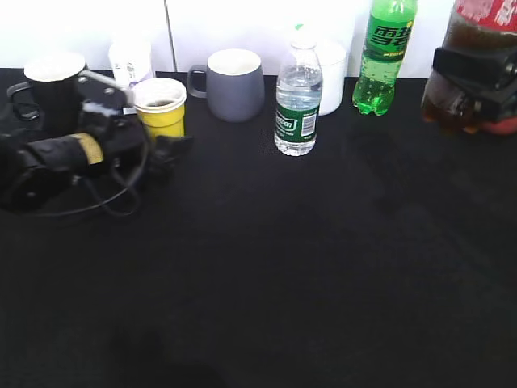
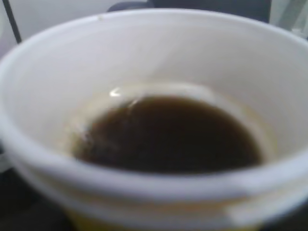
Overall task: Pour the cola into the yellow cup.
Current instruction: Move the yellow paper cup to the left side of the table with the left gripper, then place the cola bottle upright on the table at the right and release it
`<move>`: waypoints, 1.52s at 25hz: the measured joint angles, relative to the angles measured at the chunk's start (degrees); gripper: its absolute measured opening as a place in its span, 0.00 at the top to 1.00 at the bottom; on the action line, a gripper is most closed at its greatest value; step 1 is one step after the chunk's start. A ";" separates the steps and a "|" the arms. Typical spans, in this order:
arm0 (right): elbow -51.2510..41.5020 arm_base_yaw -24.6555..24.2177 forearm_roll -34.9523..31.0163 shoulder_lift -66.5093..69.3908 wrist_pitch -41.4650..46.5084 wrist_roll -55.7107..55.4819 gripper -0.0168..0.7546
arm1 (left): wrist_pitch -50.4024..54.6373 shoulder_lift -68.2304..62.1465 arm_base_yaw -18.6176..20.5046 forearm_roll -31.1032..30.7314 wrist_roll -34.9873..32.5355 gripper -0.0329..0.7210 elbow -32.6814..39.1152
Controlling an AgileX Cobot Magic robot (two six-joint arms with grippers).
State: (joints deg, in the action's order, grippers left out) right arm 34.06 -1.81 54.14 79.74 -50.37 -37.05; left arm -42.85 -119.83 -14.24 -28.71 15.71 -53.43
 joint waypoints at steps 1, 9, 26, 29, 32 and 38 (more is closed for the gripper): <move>0.00 0.00 -2.15 0.00 0.04 0.26 0.50 | 0.78 1.67 0.11 0.12 0.00 0.12 2.11; 3.50 0.00 -21.70 23.83 -9.22 19.77 0.50 | 2.68 15.85 0.23 -0.11 0.10 0.15 15.47; 9.77 0.00 -20.53 33.68 -8.09 19.28 0.12 | 5.20 19.75 0.23 -2.79 0.27 0.17 16.66; 4.28 0.00 -21.62 31.42 -7.63 19.77 0.12 | 9.03 22.13 0.23 -2.88 0.27 0.17 16.72; -0.53 0.00 -23.35 27.87 -6.72 20.39 0.12 | 13.14 26.41 0.23 -2.87 0.55 0.17 17.96; -4.68 0.00 -24.54 10.34 19.46 20.39 0.14 | 39.55 39.42 -6.56 3.27 5.46 0.18 18.60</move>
State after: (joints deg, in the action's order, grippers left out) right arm 29.39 -1.81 29.60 90.09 -30.90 -16.67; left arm -3.30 -80.41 -20.81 -25.44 21.17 -34.83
